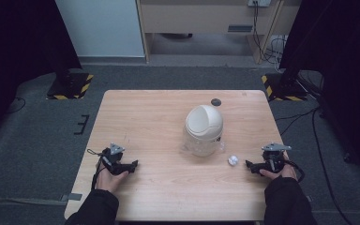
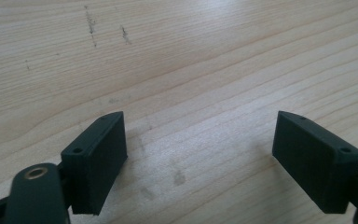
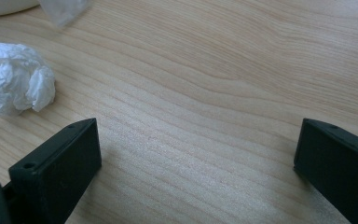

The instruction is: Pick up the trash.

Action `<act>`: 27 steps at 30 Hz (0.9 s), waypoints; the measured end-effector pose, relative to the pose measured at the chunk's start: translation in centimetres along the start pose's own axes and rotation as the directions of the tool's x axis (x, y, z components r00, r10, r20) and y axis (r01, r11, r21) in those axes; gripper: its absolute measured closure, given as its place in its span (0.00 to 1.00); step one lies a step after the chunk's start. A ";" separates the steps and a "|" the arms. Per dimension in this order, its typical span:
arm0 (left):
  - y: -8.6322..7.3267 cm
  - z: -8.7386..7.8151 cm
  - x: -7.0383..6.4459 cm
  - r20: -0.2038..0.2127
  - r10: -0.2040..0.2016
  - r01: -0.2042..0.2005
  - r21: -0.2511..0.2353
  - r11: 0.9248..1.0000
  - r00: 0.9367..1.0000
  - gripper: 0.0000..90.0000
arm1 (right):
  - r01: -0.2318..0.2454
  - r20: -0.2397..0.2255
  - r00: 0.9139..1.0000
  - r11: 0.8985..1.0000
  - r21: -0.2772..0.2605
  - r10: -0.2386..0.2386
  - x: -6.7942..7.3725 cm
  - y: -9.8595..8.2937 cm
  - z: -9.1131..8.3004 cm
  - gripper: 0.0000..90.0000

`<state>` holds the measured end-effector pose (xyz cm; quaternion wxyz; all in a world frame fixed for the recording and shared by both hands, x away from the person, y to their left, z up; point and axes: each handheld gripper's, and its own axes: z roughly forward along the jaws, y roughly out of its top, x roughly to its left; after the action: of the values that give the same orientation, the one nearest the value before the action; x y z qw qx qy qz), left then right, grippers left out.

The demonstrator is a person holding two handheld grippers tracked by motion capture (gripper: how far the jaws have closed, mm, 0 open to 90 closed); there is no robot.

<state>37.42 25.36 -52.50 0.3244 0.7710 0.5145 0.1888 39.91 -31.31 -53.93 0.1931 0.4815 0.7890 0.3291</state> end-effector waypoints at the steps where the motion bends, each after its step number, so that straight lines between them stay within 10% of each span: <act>1: 0.2 -0.2 -0.2 0.012 0.001 -0.001 -0.018 1.000 1.000 0.20 | 0.000 0.000 1.000 1.000 0.000 0.000 0.0 0.0 0.0 0.01; 16: 2.1 -2.4 -2.2 0.140 -0.010 0.042 -0.222 0.974 0.990 0.24 | 0.000 0.001 1.000 1.000 0.000 0.000 0.0 0.0 0.0 0.01; 27: 4.5 -4.4 -2.8 0.176 0.013 0.053 -0.363 0.930 0.984 0.23 | 0.005 0.001 1.000 1.000 -0.001 -0.005 0.0 0.0 0.0 0.01</act>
<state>36.57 23.02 -46.11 0.5083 0.7053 0.4475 0.2094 39.90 -31.29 -53.94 0.1944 0.4797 0.7900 0.3286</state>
